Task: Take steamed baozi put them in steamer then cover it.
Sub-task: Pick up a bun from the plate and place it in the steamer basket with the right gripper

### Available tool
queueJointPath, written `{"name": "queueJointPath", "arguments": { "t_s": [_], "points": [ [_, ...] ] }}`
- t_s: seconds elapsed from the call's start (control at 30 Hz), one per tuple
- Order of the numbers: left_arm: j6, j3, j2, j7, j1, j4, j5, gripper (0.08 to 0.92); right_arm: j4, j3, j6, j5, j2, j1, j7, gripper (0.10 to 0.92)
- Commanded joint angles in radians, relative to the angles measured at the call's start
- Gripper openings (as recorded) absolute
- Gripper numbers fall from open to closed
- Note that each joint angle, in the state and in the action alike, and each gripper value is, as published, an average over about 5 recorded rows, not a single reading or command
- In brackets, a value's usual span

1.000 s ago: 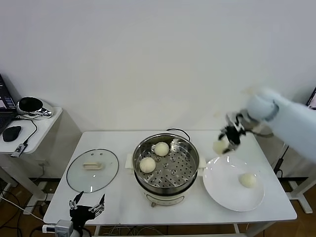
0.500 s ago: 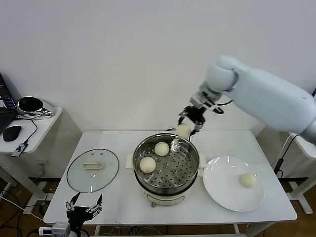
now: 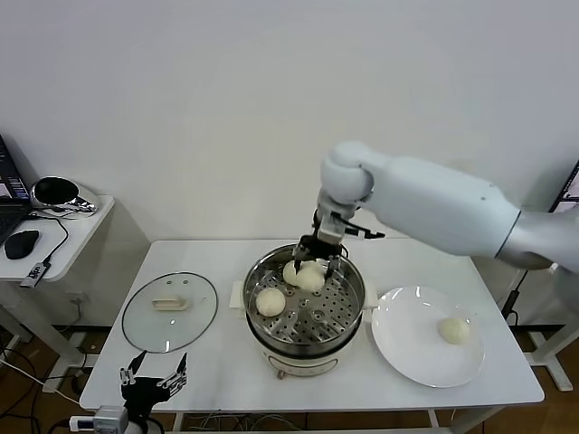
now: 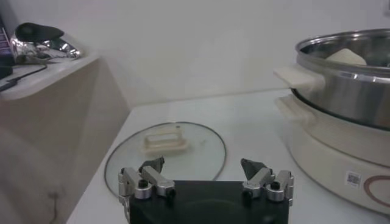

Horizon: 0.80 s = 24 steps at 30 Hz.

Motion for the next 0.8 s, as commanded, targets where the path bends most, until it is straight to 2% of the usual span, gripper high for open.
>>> {"name": "queueJointPath", "arguments": {
  "t_s": [0.03, 0.3, 0.8],
  "points": [
    [-0.001, -0.001, -0.001, -0.001, -0.002, 0.002, -0.001, 0.823, 0.049, -0.021, 0.194, -0.168, 0.024, -0.054, 0.026, 0.611],
    [-0.001, 0.002, -0.005, -0.002, -0.004, 0.011, -0.001, 0.823, 0.088, -0.021, 0.229, -0.174, 0.021, -0.074, 0.055, 0.614],
    [-0.001, -0.001, 0.001, -0.002, -0.004, 0.015, -0.004, 0.823, 0.088, -0.042, 0.201, -0.07, 0.043, -0.096, 0.056, 0.619]
  ]
}}
